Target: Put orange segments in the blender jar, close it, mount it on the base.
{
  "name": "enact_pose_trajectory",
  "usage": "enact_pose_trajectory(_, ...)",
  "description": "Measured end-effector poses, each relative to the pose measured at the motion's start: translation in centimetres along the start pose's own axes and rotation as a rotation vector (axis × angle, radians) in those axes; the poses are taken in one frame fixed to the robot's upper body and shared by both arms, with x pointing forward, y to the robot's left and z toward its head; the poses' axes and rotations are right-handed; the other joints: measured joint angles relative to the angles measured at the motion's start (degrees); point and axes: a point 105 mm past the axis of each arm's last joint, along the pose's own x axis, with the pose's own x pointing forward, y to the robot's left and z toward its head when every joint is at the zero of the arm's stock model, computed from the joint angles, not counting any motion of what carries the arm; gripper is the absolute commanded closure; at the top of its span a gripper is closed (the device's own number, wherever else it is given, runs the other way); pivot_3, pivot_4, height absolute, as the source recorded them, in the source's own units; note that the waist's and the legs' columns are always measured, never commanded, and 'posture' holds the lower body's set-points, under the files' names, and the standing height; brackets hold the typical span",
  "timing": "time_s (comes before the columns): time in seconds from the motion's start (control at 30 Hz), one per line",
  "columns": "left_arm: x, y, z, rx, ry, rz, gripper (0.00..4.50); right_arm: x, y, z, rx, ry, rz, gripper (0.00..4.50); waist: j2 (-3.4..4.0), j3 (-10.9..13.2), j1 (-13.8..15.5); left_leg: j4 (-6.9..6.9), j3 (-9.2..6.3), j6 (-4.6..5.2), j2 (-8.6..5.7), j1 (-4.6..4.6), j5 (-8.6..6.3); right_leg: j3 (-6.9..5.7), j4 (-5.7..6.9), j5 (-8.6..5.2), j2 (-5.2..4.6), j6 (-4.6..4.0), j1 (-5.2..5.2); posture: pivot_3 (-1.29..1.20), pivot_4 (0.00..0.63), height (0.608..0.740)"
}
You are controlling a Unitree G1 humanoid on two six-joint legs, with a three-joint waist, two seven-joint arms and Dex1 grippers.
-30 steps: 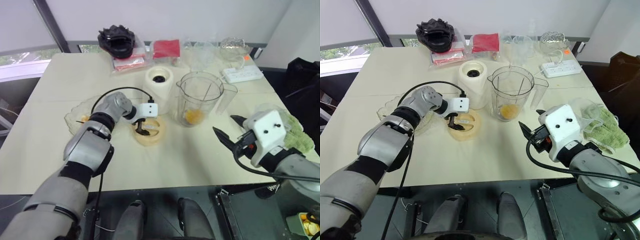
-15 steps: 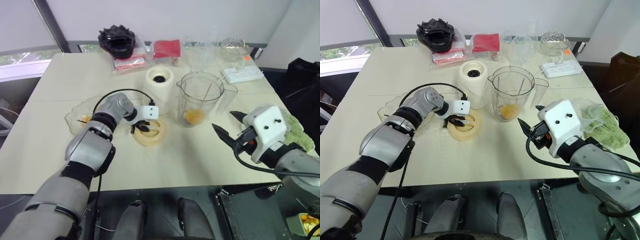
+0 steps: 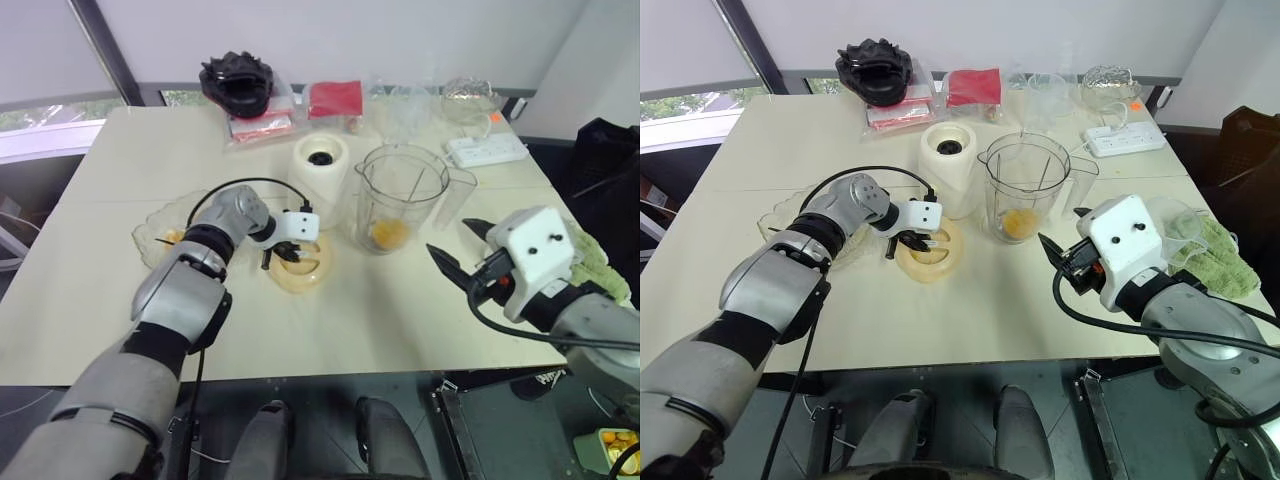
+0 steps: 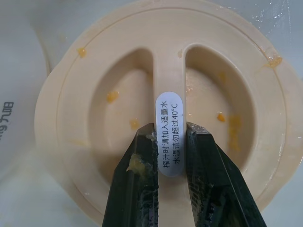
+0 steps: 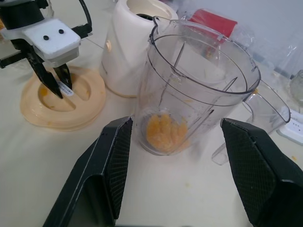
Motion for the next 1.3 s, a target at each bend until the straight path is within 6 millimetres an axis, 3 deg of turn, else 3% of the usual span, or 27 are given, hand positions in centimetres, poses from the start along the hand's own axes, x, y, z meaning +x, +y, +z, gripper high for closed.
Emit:
enact_pose_trajectory(0.27,-0.9,-0.3,1.0,-0.091,-0.151,-0.050,4.26,1.0,-1.8,-1.6,0.034,0.044,-0.112,1.44,-0.03,0.0,-0.2,0.00,0.00,0.00,0.00,-0.02,0.00,-0.01,0.02,0.00,0.00,0.00,-0.02,0.00,0.150,0.740)
enact_pose_trajectory(0.47,-3.9,0.0,1.6,-0.102,-0.312,-0.082,4.26,3.4,-2.4,-3.9,0.105,0.072,-0.216,1.44,-0.02,0.0,-0.5,-0.03,0.01,0.00,0.03,0.00,0.00,0.00,0.11,0.01,0.04,-0.01,-0.09,0.00,0.150,0.740)
enact_pose_trajectory(0.73,-7.0,0.1,1.7,-0.039,-0.419,-0.083,4.26,6.8,-3.8,-5.8,0.175,0.054,-0.324,1.44,0.00,0.0,-0.4,-0.02,0.00,0.00,0.02,0.00,0.00,0.00,0.13,0.01,0.04,-0.02,-0.10,0.00,0.150,0.740)
enact_pose_trajectory(0.9,-8.5,0.5,1.9,-0.020,-0.462,-0.046,4.26,8.6,-4.3,-8.1,0.213,0.081,-0.368,1.44,0.01,0.0,-0.6,-0.05,-0.01,0.00,0.02,0.00,0.00,0.00,0.15,0.01,0.05,-0.02,-0.12,0.00,0.150,0.740)
enact_pose_trajectory(1.3,-10.9,1.3,2.1,-0.013,-0.482,0.030,4.26,12.0,-6.2,-8.7,0.241,0.045,-0.439,1.44,0.04,0.0,-1.2,-0.09,-0.02,-0.01,0.03,0.03,0.01,0.01,0.28,0.02,0.08,-0.03,-0.19,0.00,0.150,0.740)
